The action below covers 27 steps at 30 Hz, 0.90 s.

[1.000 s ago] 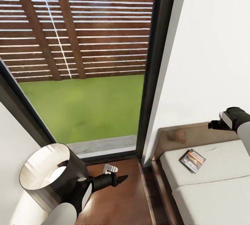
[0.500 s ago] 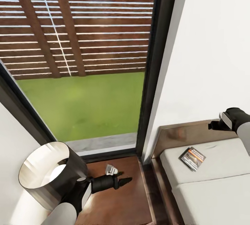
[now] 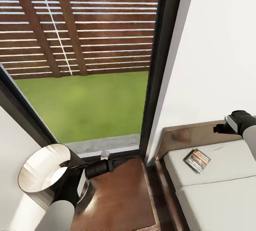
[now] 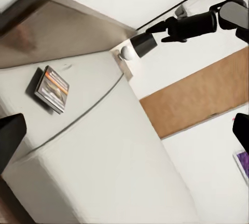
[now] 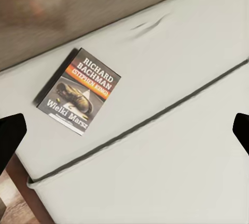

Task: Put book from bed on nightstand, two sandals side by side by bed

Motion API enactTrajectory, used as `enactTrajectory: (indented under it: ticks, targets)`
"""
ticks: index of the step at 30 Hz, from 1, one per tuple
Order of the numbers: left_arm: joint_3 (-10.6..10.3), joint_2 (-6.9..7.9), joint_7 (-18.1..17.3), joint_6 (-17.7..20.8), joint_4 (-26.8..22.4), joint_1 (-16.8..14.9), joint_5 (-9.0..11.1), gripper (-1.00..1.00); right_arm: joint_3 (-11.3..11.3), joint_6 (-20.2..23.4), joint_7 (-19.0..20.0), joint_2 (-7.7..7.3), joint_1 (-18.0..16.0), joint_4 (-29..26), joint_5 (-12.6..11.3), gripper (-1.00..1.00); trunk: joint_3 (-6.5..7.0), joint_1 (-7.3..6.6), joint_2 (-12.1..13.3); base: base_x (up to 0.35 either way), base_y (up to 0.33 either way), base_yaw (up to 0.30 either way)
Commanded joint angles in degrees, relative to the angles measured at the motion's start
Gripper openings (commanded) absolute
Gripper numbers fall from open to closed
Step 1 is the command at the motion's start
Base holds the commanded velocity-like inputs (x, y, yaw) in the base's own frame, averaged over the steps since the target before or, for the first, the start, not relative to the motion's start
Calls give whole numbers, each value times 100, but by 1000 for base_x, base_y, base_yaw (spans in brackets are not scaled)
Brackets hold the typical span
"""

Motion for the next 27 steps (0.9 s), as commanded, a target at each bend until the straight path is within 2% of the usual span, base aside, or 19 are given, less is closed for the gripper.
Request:
enactTrajectory:
  ticks: [1, 5, 7, 10, 14, 27]
  targets:
    - [34, -10, -83, 89, -113, -7, -24, 100, -36, 23, 28, 0, -5, -8, 60, 100, -20, 3, -12, 0, 0, 0]
    - [0, -10, -129, 152, -436, -7, 28, 100, -33, 23, 24, 0, -4, -10, 60, 100, -56, 3, -12, 0, 0, 0]
    - [-105, -10, -130, 187, -531, -7, 33, 100, -18, 23, 15, 0, -4, -3, 60, 100, -74, 3, -12, 0, 0, 0]
    - [-272, -10, -93, 192, -548, 1, 27, 100, -4, 23, 6, 0, -4, 11, 63, 100, -101, 3, -12, 0, 0, 0]
    - [-348, -10, -80, 197, -548, 8, 29, 100, 1, 23, 3, 0, 2, 13, 67, 100, -137, 3, -12, 0, 0, 0]
    - [-378, -10, -100, 215, -556, 10, 40, 100, 3, 23, 6, 0, 4, 38, 61, 100, -253, 3, -12, 0, 0, 0]
